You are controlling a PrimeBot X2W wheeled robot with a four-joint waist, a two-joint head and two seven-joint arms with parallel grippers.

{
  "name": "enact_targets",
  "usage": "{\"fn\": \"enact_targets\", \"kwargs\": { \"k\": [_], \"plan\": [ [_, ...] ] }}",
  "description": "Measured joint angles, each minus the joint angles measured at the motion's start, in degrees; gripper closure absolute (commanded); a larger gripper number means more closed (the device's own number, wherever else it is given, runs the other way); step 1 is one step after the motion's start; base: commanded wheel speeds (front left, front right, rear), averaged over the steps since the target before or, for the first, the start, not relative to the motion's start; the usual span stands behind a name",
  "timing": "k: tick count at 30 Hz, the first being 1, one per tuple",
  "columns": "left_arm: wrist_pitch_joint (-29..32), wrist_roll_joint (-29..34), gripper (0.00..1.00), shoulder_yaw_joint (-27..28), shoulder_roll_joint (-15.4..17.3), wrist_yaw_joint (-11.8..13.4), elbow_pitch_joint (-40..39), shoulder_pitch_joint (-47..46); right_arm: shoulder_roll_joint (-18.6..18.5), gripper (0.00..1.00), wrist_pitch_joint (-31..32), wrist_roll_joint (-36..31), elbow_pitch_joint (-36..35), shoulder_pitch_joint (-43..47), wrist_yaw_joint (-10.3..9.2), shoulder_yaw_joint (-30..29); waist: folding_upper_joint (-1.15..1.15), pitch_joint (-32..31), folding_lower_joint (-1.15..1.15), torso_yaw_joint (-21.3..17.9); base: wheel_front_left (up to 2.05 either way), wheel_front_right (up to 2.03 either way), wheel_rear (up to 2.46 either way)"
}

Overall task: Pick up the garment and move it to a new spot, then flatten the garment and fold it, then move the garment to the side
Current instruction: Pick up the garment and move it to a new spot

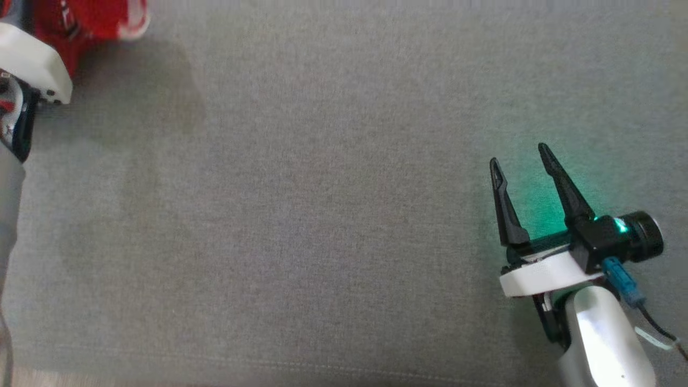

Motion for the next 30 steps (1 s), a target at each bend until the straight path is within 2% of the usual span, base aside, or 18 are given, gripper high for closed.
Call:
{"fn": "enact_targets", "kwargs": {
  "k": [7, 10, 14, 18, 22, 27, 30],
  "plan": [
    [3.5, -2.8, 1.0, -6.9, 1.7, 0.0, -7.8, -0.4, 0.0, 0.0, -1.0, 3.7, 3.7, 0.4, 0.0, 0.4, 0.0, -6.7, 0.0, -1.6, 0.0, 0.0, 0.0],
    [5.6, -4.7, 1.0, -11.1, 1.7, 0.0, -12.8, -0.4, 0.0, 0.0, -1.0, 5.7, 5.3, 2.2, 0.0, 0.5, 0.0, -10.7, -0.01, -3.2, 0.0, 0.0, 0.0],
    [7.0, -8.5, 1.0, -13.5, 0.3, 0.0, -17.8, -0.4, 0.0, 0.0, -1.1, 7.1, 5.7, 4.1, 0.0, 0.1, 0.0, -14.1, -0.01, -5.5, 0.0, 0.0, 0.0],
    [7.7, -12.2, 1.0, -15.8, -2.9, 0.0, -22.1, 0.2, 0.1, 0.0, -1.2, 8.2, 5.7, 5.1, 0.0, -0.1, 0.0, -16.5, -0.01, -8.3, 0.0, 0.0, 0.0],
    [7.3, -14.5, 1.0, -17.8, -7.6, 0.0, -24.7, 3.7, 0.1, 0.0, -1.2, 8.4, 5.6, 5.8, 0.0, -0.2, 0.0, -17.5, -0.01, -11.3, 0.0, 0.0, 0.0],
    [2.0, -16.1, 1.0, -19.8, -14.2, 0.0, -24.7, 9.9, 0.1, 0.0, -1.2, 8.7, 5.5, 5.9, 0.0, -0.3, 0.0, -16.4, 0.0, -14.0, 0.0, 0.0, 0.0],
    [-1.3, -17.3, 1.0, -20.1, -17.0, 0.1, -23.5, 13.2, 0.1, 0.0, -1.2, 8.7, 5.4, 5.8, 0.0, -0.3, 0.0, -14.8, 0.01, -15.1, 0.0, 0.0, 0.0]
  ]
}}
